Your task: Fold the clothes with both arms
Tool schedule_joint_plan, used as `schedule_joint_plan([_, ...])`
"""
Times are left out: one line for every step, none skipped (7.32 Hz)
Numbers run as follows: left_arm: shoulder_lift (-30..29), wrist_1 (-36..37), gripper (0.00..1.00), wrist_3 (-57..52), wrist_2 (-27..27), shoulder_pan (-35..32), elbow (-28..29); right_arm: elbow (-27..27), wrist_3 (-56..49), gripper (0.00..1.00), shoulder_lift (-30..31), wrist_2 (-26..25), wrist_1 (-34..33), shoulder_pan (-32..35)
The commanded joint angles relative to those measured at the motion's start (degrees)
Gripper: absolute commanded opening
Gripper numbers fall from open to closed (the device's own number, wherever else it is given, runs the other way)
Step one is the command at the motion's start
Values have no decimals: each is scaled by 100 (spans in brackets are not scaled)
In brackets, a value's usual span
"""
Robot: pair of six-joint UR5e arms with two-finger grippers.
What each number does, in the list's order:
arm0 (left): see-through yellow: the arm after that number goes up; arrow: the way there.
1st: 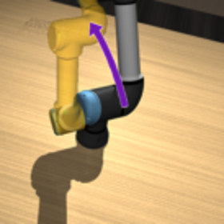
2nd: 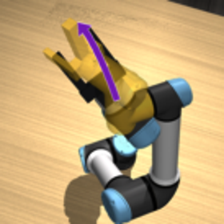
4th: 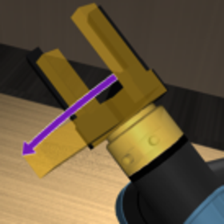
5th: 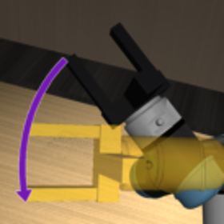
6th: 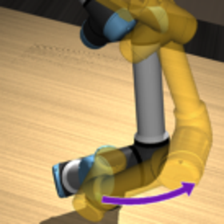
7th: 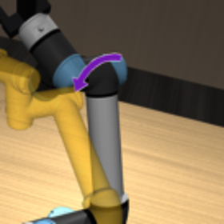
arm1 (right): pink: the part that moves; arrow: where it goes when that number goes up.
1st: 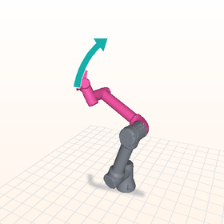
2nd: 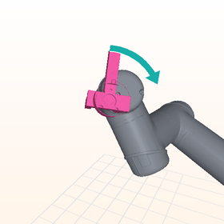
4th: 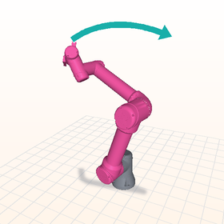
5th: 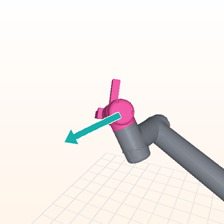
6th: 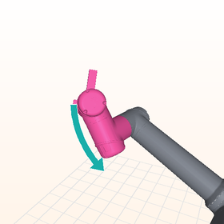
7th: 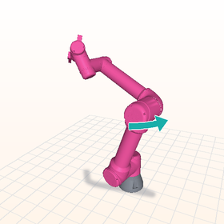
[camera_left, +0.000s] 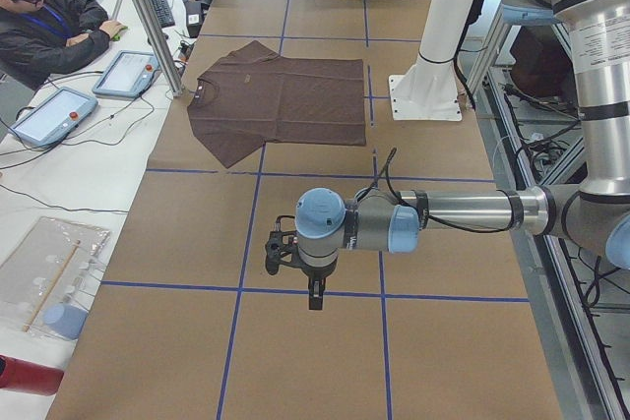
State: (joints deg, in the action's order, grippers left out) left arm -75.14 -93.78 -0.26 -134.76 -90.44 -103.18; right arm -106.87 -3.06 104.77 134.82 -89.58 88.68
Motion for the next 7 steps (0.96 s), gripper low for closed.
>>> schedule_joint_plan([0,0,100,-17,11,0,0,0,-2,100,0,0,-7,0])
schedule_joint_plan([0,-9,100,-9,2,0,0,0,7,100,0,9,1,0])
schedule_joint_plan([0,0,100,-9,-7,0,104,-17,7,100,0,17,2,0])
schedule_joint_plan([0,0,100,-9,-7,0,44,-26,7,100,0,44,2,0])
schedule_joint_plan([-9,-9,100,-44,2,0,35,-87,-2,100,-9,35,62,-8])
schedule_joint_plan([0,-261,100,-44,54,0,44,-88,7,100,0,35,385,-17])
schedule_joint_plan([0,-847,100,-35,20,0,96,-97,68,100,-96,53,745,-43])
